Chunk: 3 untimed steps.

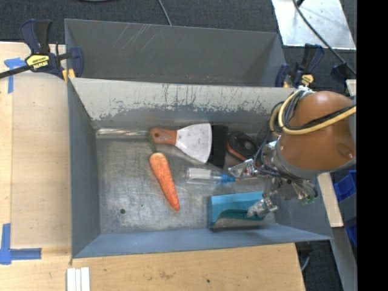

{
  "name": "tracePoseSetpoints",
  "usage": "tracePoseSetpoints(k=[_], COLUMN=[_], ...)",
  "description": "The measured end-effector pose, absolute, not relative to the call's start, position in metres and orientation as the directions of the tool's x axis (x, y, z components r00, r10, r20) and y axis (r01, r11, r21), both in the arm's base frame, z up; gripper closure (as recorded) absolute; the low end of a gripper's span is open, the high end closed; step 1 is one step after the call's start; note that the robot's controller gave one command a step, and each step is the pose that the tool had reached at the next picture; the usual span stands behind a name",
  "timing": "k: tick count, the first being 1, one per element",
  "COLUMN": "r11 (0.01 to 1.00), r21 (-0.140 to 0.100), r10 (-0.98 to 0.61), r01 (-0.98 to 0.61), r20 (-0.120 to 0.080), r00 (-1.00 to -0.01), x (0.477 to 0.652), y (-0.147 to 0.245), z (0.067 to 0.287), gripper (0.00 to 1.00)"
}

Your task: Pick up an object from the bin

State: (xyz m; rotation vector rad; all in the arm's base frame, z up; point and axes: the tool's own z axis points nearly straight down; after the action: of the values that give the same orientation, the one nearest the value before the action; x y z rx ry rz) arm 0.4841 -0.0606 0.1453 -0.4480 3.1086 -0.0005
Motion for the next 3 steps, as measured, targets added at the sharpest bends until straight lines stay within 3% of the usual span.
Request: tracePoseSetpoints(k=[1,2,3], r11=[0.959,0.936,0.936], r21=[0.000,-0.001,-0.001], r10=[-0.282,-0.352,-0.353], r01=[-0.282,-0.352,-0.353], r20=[-0.001,0.002,0.002], r00=[-0.959,-0.936,-0.936], x=[0.484,0.488,0.488], y=[-0.061,-0.049,-0.049], z=[0.145,0.076,0.076], gripper=[0.00,1.00,1.00])
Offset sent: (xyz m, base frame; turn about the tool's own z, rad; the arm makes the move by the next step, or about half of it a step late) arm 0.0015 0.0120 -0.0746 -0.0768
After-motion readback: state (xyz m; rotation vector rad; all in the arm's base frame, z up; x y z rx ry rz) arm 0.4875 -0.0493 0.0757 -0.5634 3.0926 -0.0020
